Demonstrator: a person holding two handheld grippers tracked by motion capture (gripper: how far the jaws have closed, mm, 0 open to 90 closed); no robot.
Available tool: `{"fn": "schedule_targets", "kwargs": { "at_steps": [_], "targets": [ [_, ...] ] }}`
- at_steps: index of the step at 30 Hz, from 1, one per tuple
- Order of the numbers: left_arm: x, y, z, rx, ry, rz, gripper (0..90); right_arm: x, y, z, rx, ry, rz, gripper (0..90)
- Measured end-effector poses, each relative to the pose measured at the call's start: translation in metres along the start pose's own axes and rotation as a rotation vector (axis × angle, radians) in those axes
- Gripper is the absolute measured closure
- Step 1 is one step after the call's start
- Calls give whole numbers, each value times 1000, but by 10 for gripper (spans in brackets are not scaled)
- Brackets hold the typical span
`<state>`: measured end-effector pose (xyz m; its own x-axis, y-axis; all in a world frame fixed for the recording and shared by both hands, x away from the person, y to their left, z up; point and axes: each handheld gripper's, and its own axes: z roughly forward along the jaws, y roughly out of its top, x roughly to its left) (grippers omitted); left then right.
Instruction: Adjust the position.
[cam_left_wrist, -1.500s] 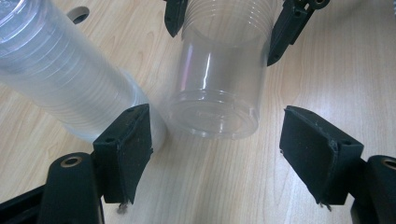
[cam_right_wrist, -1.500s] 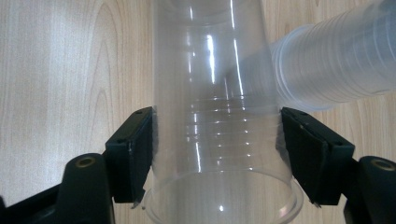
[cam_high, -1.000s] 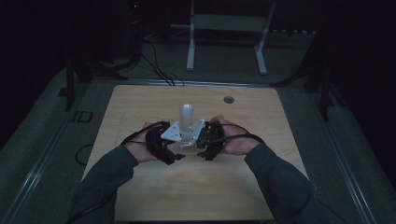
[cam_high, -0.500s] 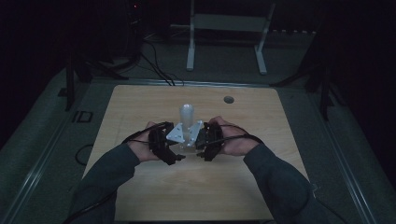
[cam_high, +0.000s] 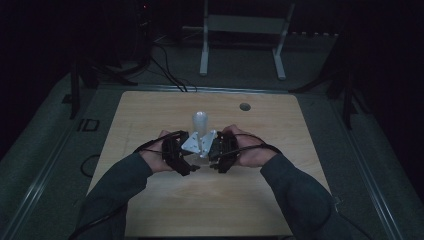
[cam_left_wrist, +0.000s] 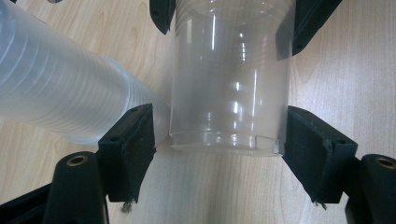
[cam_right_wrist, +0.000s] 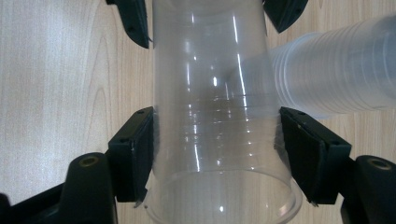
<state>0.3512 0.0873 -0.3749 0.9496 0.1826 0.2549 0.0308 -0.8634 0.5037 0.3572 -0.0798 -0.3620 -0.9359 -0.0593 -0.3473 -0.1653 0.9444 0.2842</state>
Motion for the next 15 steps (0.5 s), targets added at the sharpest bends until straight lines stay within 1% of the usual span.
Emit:
{"fn": "schedule_targets", "kwargs": {
  "at_steps": [6,7,8,10,11,13,15],
  "targets": [
    [-1,-2,2,-23,-8,-26,338,-1,0,0,-3,-2,-9,309],
    [-2,-2,2,-31,-13,-32,364,-1,0,0,-5,-5,-7,309],
    [-2,-2,3,-30,-16,-31,364,-1,0,0,-5,-5,-7,309],
    [-1,-2,3,-25,-22,-22,391,0,0,1,4,-4,-8,308],
    [-1,-2,3,-17,-23,-13,391,0,0,1,4,-4,-8,308],
    [-1,-3,3,-18,-27,-18,403,0,0,1,6,-2,-11,306],
    [0,-3,4,-15,-25,-14,408,1,0,1,9,-3,-12,291]
  ]
}}
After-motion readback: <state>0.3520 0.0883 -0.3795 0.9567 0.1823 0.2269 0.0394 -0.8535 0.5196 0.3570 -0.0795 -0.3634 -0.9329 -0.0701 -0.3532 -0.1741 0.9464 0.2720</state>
